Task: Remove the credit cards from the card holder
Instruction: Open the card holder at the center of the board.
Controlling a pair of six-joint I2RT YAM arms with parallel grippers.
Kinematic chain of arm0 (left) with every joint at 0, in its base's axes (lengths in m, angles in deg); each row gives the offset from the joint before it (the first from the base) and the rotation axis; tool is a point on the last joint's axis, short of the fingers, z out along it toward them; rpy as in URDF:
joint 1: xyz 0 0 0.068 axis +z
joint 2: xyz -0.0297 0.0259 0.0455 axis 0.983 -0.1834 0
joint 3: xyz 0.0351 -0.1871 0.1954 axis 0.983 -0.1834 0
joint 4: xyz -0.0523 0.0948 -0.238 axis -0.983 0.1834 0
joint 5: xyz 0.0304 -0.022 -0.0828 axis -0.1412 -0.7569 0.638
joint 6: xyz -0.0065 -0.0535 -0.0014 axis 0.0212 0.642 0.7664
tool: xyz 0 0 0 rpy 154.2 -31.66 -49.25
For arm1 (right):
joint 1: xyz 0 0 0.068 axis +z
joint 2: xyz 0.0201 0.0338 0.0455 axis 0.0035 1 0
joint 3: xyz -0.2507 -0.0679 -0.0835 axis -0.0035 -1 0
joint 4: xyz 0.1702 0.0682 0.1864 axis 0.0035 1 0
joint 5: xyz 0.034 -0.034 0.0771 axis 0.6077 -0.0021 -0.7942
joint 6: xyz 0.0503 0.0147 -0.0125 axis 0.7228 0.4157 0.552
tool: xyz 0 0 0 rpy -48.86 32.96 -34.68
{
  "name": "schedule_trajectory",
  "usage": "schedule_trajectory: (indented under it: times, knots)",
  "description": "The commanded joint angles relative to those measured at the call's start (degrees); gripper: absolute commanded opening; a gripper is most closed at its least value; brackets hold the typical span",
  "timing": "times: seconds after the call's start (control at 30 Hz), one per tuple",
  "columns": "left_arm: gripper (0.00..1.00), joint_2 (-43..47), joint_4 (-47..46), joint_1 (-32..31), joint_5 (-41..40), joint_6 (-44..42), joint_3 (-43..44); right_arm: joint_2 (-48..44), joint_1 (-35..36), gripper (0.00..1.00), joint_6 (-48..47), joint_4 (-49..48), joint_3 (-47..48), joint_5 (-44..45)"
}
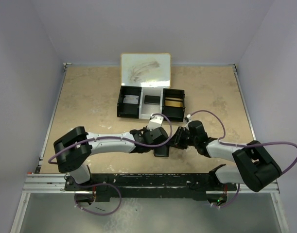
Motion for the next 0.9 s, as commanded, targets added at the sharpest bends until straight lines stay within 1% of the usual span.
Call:
schedule_trajectory:
  times: [0.0,0.17,0.3,0.37,0.47,0.53,0.6,0.67,0.77,0.87]
  knots:
    - [0.26,-1.22,1.62,0.34,-2.82,0.53,0.55,1.35,0.13,0.28,-0.65,1.68,1.58,1.14]
    - [0.32,-1.91,1.05,0.34,-2.16,0.49,0.64,1.0,0.11,0.29,-0.54,1.72,1.49,1.07]
    - [0.33,-1.62,-2.27,0.89,2.35,1.02,-0.44,0.78,0.1,0.29,-0.83,2.33,1.83,1.29]
    - [0.3,-1.54,-3.17,1.24,3.42,1.83,-1.13,0.89,0.17,0.29,-0.83,2.29,1.94,1.29]
    - [0.22,-0.59,-4.5,2.28,4.97,2.47,-2.66,1.22,0.15,0.29,-0.54,2.03,1.94,1.06]
    - [0.15,0.58,-6.21,3.49,7.44,2.51,-3.81,1.26,0.16,0.29,-0.68,2.27,2.3,0.88]
    - [0.06,1.74,-8.11,4.93,10.6,2.28,-4.9,1.14,0.1,0.3,-1.09,3.08,2.9,0.93]
    - [0.0,2.89,-9.69,5.99,13.09,2.14,-5.69,0.9,0.1,0.31,-1.49,4.15,3.65,1.15]
    - [0.0,4.45,-10.62,6.74,14.41,1.98,-6.28,0.14,0.16,0.32,-1.9,5.7,4.41,1.66]
    - [0.0,5.38,-10.95,6.85,14.72,1.94,-6.66,-1.12,0.12,0.37,-2.42,8.28,5.51,2.71]
